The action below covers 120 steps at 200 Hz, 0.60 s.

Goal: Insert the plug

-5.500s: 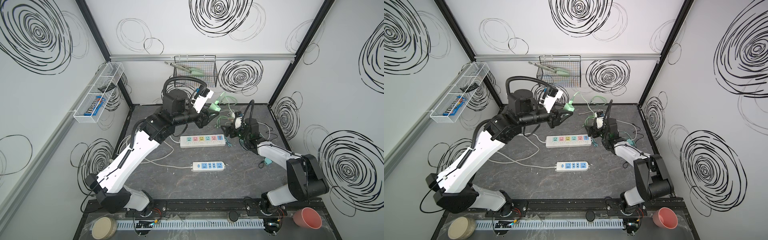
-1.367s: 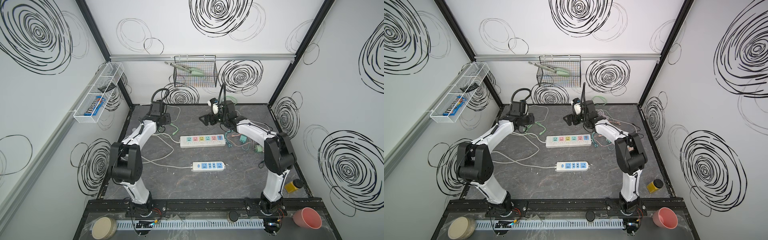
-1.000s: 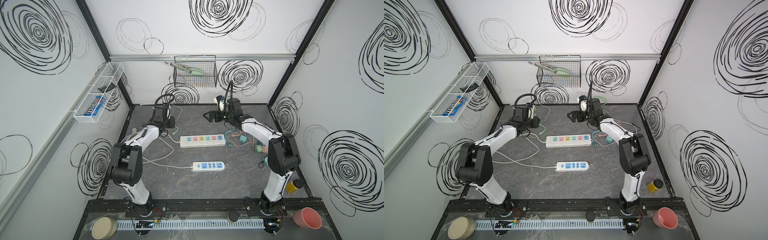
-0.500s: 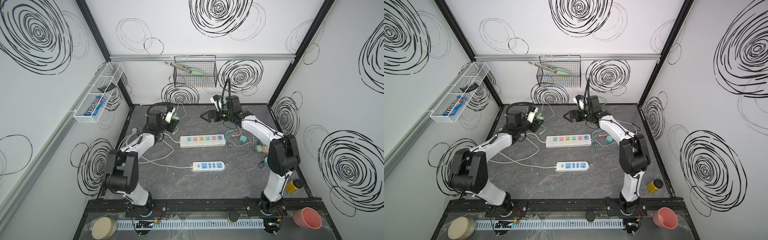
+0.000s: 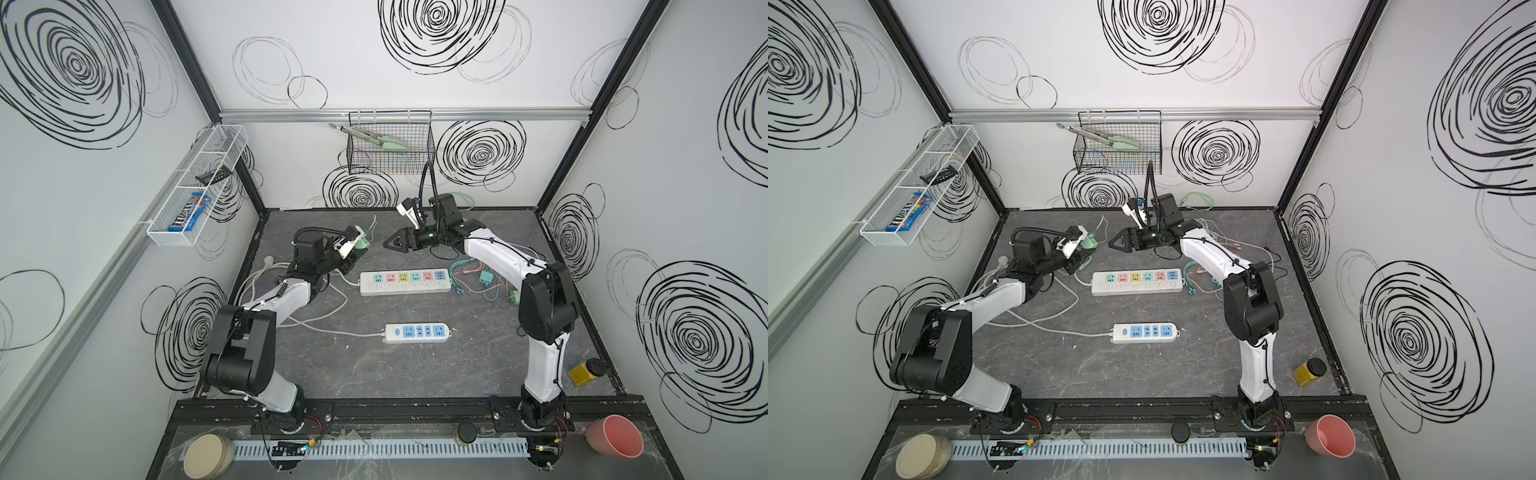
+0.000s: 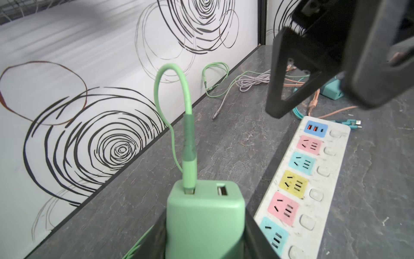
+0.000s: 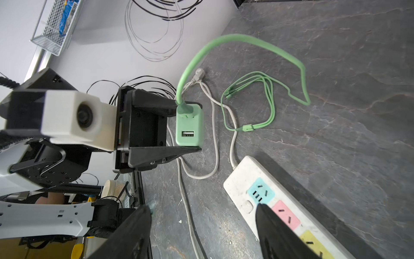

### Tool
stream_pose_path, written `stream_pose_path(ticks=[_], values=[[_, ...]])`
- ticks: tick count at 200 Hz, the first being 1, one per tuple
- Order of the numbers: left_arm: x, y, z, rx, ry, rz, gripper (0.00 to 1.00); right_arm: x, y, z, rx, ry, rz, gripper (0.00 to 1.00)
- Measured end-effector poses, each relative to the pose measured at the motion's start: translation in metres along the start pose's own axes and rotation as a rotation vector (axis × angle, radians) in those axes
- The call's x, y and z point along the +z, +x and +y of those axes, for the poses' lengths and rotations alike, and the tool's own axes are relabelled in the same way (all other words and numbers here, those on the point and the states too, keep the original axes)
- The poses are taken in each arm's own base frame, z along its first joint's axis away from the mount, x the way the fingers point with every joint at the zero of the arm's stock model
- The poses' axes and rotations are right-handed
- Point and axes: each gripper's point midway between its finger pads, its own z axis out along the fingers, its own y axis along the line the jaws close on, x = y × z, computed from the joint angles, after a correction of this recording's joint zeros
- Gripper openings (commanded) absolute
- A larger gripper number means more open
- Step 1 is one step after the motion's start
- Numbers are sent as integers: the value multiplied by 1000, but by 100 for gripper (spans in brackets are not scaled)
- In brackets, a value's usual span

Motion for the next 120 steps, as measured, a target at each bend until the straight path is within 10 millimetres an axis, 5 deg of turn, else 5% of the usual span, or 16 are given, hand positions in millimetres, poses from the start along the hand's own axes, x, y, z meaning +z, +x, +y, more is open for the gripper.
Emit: stream_pose_path(ticks=[120], values=[[-1,-21,-25,295,46,-56,0,35,-9,32,-101,-19,97,59]])
